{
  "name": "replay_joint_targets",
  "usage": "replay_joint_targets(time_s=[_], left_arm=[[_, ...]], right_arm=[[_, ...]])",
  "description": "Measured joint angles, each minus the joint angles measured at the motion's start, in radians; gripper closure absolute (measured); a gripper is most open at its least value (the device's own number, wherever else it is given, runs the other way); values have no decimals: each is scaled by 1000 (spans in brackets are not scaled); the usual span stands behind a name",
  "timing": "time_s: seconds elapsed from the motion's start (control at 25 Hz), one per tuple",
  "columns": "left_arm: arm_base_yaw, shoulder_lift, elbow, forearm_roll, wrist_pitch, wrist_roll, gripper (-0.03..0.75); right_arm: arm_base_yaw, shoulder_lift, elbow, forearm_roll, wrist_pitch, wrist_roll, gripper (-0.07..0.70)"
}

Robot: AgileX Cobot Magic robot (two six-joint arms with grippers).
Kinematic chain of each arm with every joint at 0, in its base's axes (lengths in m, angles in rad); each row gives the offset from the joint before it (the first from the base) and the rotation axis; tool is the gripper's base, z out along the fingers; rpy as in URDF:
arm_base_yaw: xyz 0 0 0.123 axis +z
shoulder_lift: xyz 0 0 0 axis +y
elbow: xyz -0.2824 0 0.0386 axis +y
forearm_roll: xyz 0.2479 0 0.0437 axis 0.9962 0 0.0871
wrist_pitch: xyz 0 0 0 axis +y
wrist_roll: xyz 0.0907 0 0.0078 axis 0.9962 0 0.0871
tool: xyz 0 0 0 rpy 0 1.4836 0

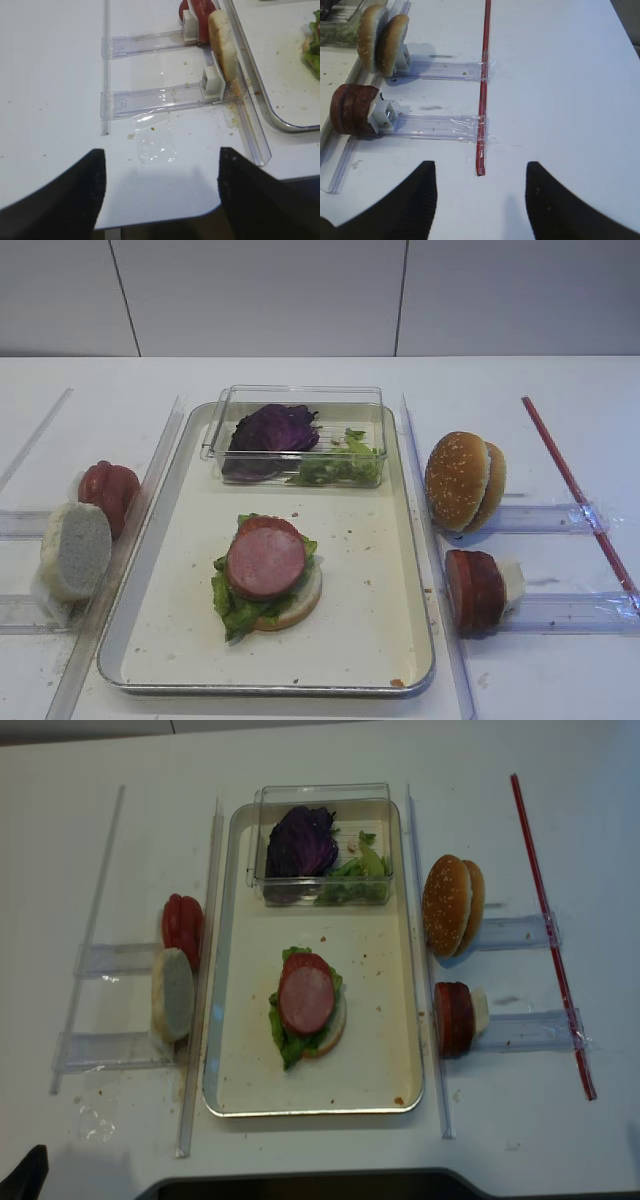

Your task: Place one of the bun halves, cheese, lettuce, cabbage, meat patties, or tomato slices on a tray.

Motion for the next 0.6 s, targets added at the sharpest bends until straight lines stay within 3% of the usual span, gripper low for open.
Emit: replay_joint_targets(time_s=[0.6], left_arm=[[0,0,0,0,0,0,276]], right_arm=[[0,0,0,0,0,4,211]])
